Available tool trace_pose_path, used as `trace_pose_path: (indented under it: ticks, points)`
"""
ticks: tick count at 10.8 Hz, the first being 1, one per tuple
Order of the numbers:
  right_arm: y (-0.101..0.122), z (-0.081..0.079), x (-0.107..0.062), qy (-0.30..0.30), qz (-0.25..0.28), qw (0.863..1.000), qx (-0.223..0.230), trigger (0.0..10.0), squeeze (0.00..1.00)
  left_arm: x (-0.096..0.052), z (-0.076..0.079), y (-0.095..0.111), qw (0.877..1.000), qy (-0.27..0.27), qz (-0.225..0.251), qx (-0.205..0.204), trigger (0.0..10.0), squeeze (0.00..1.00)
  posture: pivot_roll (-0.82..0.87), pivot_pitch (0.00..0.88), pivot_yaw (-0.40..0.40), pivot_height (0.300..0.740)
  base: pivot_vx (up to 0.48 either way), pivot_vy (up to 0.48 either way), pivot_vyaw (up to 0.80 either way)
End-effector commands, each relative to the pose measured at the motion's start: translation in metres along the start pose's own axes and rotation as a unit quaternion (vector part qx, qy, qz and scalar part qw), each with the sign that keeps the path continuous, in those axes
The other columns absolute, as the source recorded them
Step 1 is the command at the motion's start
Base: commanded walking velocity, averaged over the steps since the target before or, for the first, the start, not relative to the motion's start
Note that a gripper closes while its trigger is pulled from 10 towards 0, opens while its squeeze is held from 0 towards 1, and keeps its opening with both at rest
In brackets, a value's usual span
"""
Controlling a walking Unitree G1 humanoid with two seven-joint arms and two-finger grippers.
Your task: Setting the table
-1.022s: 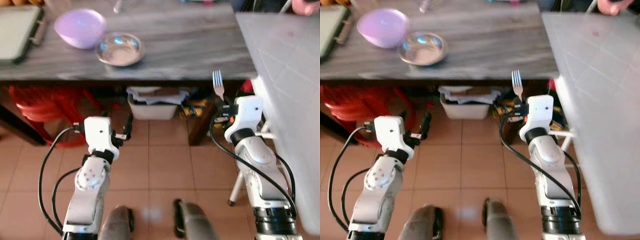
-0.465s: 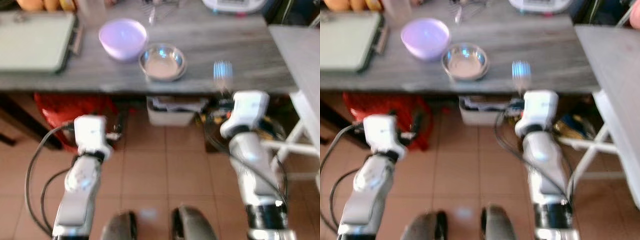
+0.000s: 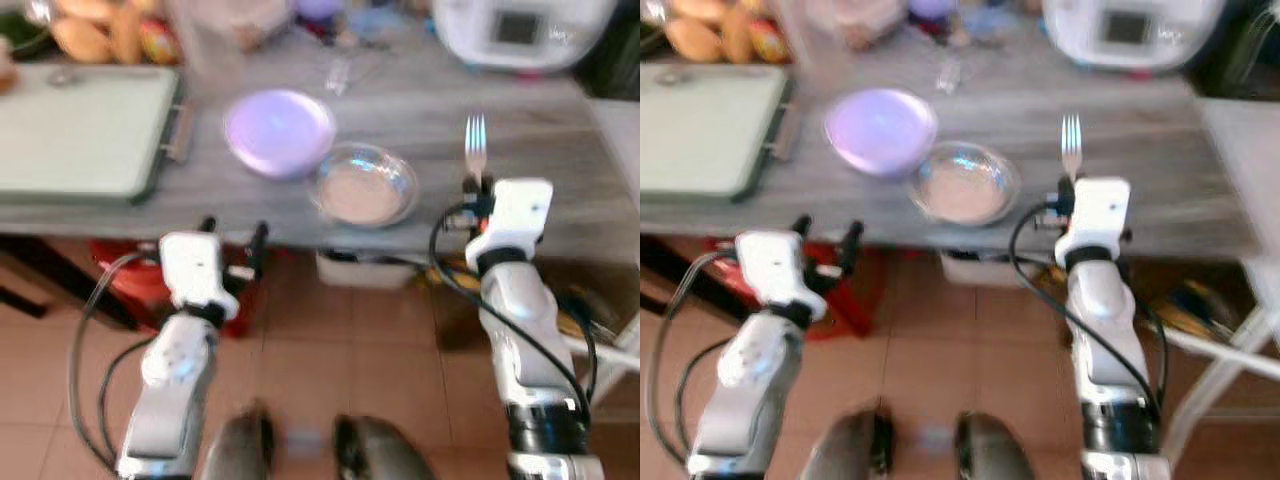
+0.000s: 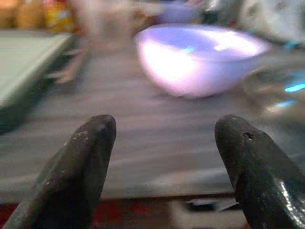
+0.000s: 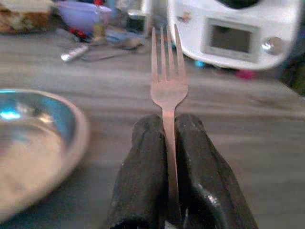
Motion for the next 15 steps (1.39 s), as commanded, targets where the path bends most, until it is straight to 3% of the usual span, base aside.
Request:
trace_pose_path:
  ticks: [1,4,6,7,8,9,12,15]
  points:
    - [-0.001,0.012,-0.002,-0.024,0.001,1.000,-0.002,10.0,0.00,-0.005,0.001,-0.005,1.000,0.000,-0.010,-0.005,10.0,0.00,-0.05,0.221,-0.022,0.740,0.000,0.000,0.00]
    - [-0.018,0.036,-0.001,-0.077,-0.042,0.996,0.015,10.0,0.00,-0.007,0.001,-0.004,1.000,0.000,-0.012,-0.005,10.0,0.00,-0.05,0.234,-0.012,0.740,0.000,0.000,0.00]
    - [-0.015,0.043,0.003,-0.087,-0.042,0.995,0.015,10.0,0.00,-0.010,-0.001,-0.003,1.000,-0.003,-0.016,-0.001,10.0,0.00,-0.04,0.257,-0.001,0.740,0.000,0.000,0.00]
    - [-0.018,0.046,0.004,-0.091,-0.051,0.994,0.027,10.0,0.00,-0.012,-0.001,-0.003,1.000,-0.003,-0.019,-0.001,10.0,0.00,-0.04,0.266,0.004,0.740,0.000,0.000,0.00]
    - [-0.017,0.045,0.008,-0.082,-0.045,0.994,0.063,10.0,0.00,-0.014,0.004,-0.002,0.999,-0.023,-0.024,-0.028,10.0,0.00,-0.03,0.283,0.008,0.740,0.000,0.000,0.00]
    - [-0.018,0.044,0.009,-0.078,-0.047,0.994,0.064,10.0,0.00,-0.016,0.008,0.001,0.998,-0.043,-0.027,-0.034,10.0,0.00,-0.02,0.295,0.012,0.740,0.000,0.000,0.00]
    - [-0.029,0.047,0.015,-0.069,-0.075,0.990,0.096,10.0,0.00,-0.031,0.004,0.001,0.997,-0.050,-0.048,-0.020,10.0,0.00,0.01,0.330,0.025,0.740,0.000,0.000,0.00]
    - [-0.037,0.045,0.020,-0.056,-0.091,0.987,0.118,10.0,0.00,-0.034,0.002,0.004,0.997,-0.056,-0.059,-0.015,10.0,0.00,0.03,0.351,0.037,0.740,0.000,0.000,0.00]
Point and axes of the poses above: a point about 5 cm out from each wrist's last joint towards the gripper, its own x axis pointing out of the wrist towards the gripper, its own y axis along the axis of the wrist's last joint, z = x × y, the point moved 3 cm from there along x, pointing out of the wrist towards the gripper, and after that the axes turned 14 degrees about -x, right-handed, at the moved point
